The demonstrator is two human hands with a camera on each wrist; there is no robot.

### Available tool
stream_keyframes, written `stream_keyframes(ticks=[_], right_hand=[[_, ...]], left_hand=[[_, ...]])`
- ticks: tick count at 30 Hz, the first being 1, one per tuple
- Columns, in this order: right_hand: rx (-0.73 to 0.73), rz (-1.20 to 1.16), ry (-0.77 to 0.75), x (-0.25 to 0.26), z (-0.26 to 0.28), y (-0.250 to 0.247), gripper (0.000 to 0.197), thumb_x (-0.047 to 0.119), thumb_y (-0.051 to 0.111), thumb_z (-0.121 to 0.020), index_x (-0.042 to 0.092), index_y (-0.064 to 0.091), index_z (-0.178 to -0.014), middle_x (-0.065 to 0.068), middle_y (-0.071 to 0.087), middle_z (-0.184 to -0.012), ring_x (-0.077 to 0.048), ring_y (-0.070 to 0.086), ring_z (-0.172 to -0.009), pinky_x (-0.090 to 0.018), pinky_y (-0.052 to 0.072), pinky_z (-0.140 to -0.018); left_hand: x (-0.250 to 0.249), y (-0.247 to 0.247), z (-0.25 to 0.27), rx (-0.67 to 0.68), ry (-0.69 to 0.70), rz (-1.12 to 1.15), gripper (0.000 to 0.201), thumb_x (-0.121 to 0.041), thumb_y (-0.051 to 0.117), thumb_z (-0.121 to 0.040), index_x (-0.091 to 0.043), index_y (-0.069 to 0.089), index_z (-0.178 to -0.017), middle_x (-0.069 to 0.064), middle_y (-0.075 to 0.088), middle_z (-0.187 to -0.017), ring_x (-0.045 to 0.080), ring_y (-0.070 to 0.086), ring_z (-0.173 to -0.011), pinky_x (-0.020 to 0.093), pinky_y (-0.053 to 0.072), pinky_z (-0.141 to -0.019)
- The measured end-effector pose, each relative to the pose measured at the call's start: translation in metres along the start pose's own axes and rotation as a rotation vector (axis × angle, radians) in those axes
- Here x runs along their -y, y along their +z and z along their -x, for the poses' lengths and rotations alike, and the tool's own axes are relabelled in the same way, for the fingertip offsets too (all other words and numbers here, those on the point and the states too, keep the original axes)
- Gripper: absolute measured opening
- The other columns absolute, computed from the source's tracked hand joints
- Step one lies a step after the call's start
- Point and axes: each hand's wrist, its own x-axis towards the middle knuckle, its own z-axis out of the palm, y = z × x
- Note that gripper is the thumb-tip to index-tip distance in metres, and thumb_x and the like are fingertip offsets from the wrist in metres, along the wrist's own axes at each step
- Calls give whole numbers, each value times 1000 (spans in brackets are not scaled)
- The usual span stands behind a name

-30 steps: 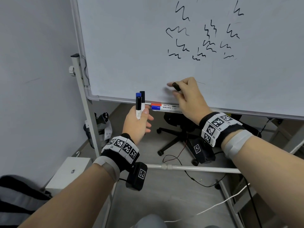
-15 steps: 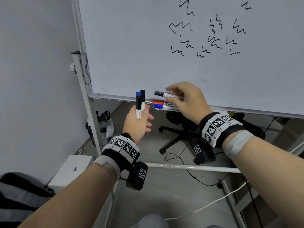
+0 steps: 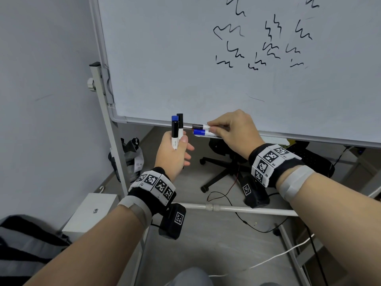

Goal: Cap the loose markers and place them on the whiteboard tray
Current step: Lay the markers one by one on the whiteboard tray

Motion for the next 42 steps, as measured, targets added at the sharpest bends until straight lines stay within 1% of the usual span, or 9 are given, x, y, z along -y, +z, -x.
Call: stream_keyframes(ticks=[6, 11, 15, 19, 27, 30, 34, 38, 42], right_hand=[[-26, 17, 8, 2, 2, -7, 18, 28, 79, -90, 25, 83, -108, 6, 80, -100, -23, 67, -102, -38, 52, -96], [-83, -39, 15, 13, 9, -23, 14, 31, 75, -93, 26, 81, -104, 10, 76, -95, -8, 64, -87, -20, 45, -82], [92, -252, 103, 34, 17, -39, 16, 38, 72, -95, 27, 82, -101, 12, 79, -91, 1, 67, -80, -7, 46, -71], [243, -362, 136, 41, 27, -50, 24, 41, 67, -99, 23, 82, -104, 9, 81, -93, 4, 69, -82, -23, 54, -80], [29, -620, 299, 14, 38, -85, 29, 26, 43, -112, 6, 63, -118, -6, 80, -102, -21, 76, -97, -40, 61, -87], [-182, -492, 301, -4, 37, -103, 26, 29, 44, -111, 12, 63, -120, -1, 69, -88, -21, 73, -77, -38, 60, -79], [-227, -203, 279, -34, 40, -113, 12, 33, 68, -98, 28, 74, -106, 10, 70, -91, -19, 69, -75, -26, 52, -71], [-167, -17, 266, -61, 45, -105, 10, 26, 81, -88, 26, 79, -97, 15, 69, -83, -4, 62, -77, -26, 48, -78], [-69, 115, 259, -75, 47, -99, 7, 32, 83, -86, 31, 82, -92, 18, 72, -85, -16, 66, -98, -33, 48, -93]], left_hand=[[-3, -2, 3, -6, 12, -8, 23, -31, 54, -104, -14, 44, -117, 3, 75, -87, 17, 64, -65, 37, 61, -59], [-17, -1, 10, 53, 8, 83, 21, -28, 53, -105, -11, 49, -117, 8, 75, -87, 23, 68, -65, 47, 64, -64], [-34, 8, 19, 179, -39, 217, 27, -26, 53, -106, -7, 51, -126, 14, 73, -90, 32, 72, -67, 55, 64, -70], [-51, 23, 31, 306, -42, 267, 25, -29, 53, -106, -12, 57, -124, 14, 72, -89, 35, 73, -70, 56, 64, -70], [-54, 51, 35, 403, -73, 186, 33, -37, 49, -106, -15, 62, -127, 14, 76, -103, 37, 76, -81, 56, 64, -74], [-45, 64, 32, 320, -77, 140, 29, -37, 49, -106, -11, 62, -113, 8, 64, -77, 22, 59, -51, 45, 60, -57], [-34, 80, 31, 340, -144, 191, 27, -44, 52, -103, -23, 47, -86, -8, 37, -59, 9, 24, -43, 24, 25, -42], [-29, 90, 29, 400, -199, 257, 26, -48, 56, -100, -23, 48, -100, -4, 38, -63, 12, 23, -48, 27, 20, -47], [-21, 95, 25, 417, -189, 325, 25, -44, 54, -102, -23, 48, -115, 5, 46, -65, 17, 30, -46, 25, 26, -46]])
